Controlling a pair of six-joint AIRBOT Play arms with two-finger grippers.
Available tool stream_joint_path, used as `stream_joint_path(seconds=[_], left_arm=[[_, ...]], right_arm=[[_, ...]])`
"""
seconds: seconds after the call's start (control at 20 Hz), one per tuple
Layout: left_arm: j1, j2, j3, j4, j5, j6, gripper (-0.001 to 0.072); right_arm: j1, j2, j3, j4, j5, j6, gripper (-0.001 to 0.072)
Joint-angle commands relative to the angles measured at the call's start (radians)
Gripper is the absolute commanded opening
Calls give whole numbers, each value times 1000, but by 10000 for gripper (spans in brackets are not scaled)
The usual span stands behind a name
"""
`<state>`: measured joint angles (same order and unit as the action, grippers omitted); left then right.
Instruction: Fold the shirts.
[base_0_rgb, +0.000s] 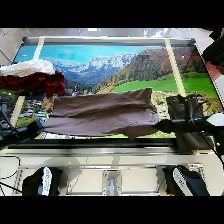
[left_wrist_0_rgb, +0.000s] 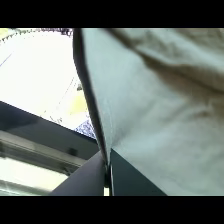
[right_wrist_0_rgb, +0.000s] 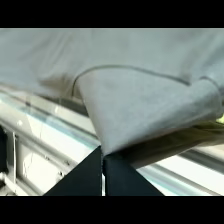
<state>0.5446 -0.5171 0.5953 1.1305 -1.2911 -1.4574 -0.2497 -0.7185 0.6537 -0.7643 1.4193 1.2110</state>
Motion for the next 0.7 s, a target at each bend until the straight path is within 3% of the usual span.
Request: stream_joint_path(seconds=[0.0, 0.2, 0.45, 0.65], left_arm=[[-1, -73, 110, 29, -24, 52, 7], [-14, -308, 233, 37, 13, 53, 7], [-182, -589, 370, 103, 212, 72, 6], [-298, -770, 470, 312, 354, -70, 7]], right_arm=[[2, 69, 111, 10, -87, 77, 11], [66, -119, 199, 10, -212, 40, 11], [171, -527, 420, 8, -394, 0, 11], [189, -801, 602, 5, -393, 0, 12]])
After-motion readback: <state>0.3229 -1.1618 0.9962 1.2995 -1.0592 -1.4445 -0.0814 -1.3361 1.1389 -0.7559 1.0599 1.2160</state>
